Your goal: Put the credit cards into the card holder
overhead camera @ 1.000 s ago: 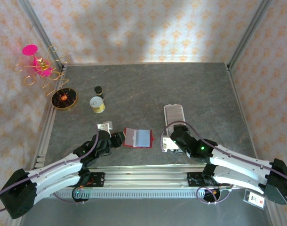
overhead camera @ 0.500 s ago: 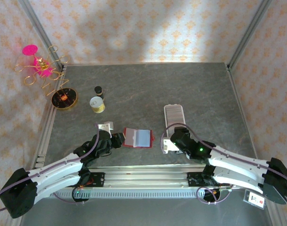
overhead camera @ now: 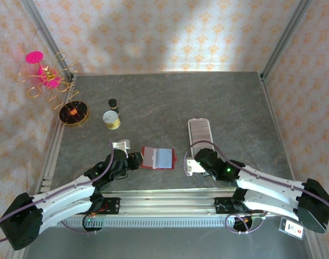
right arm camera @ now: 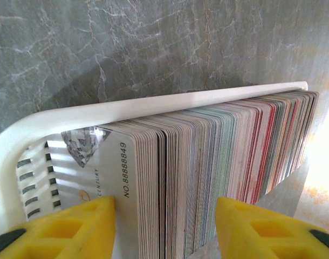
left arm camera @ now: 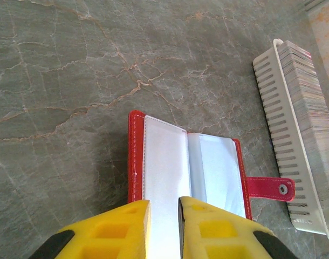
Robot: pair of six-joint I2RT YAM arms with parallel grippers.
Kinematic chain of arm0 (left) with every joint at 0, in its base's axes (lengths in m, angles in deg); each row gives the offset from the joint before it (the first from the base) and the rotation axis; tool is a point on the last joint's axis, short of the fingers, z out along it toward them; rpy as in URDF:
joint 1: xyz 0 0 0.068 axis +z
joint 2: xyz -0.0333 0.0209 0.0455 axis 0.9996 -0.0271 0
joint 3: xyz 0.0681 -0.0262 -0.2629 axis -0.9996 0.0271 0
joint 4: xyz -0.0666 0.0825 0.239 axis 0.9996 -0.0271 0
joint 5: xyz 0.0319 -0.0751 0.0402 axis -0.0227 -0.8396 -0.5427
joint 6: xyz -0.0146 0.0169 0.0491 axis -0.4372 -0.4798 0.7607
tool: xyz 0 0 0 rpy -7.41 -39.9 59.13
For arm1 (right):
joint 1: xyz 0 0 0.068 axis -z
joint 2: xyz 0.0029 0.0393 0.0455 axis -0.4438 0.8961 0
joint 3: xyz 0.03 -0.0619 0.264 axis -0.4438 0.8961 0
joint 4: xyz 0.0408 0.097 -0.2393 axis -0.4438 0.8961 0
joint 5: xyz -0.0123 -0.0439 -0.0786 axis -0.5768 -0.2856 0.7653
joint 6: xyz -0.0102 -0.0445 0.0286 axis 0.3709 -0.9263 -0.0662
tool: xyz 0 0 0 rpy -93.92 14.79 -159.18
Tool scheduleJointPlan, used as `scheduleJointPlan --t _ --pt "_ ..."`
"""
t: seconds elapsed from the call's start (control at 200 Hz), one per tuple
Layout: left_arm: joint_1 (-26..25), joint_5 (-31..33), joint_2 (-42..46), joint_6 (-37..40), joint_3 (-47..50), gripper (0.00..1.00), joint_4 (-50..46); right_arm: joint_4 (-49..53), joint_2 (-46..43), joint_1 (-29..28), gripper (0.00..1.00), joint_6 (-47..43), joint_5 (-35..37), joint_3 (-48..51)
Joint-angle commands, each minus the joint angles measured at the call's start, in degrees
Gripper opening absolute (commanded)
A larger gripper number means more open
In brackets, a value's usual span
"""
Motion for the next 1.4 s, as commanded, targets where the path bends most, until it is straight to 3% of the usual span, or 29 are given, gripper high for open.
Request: scheduleJointPlan --t 0.0,0.225,0.631,1.397 --pt "-0.13 -0.87 -0.21 -0.58 -1.30 0.21 0.82 0.20 -0.15 0.74 0.46 -0.14 2.35 -1.26" --pt "-0.13 -0.96 -0.39 -0.81 -1.30 0.19 1.00 0.61 -0.20 0.75 0.30 -0.13 1.87 -1.97" --pt "-0.13 -0.98 -0.66 -0.93 -1.03 0.18 1.29 2.01 -0.37 0.76 0.15 0.33 1.25 -3.30" --pt "-0.13 -0.79 -1.70 -1.22 -1.34 0.17 1.85 8.35 -2.26 0.74 0.01 4.50 -2.44 -7.36"
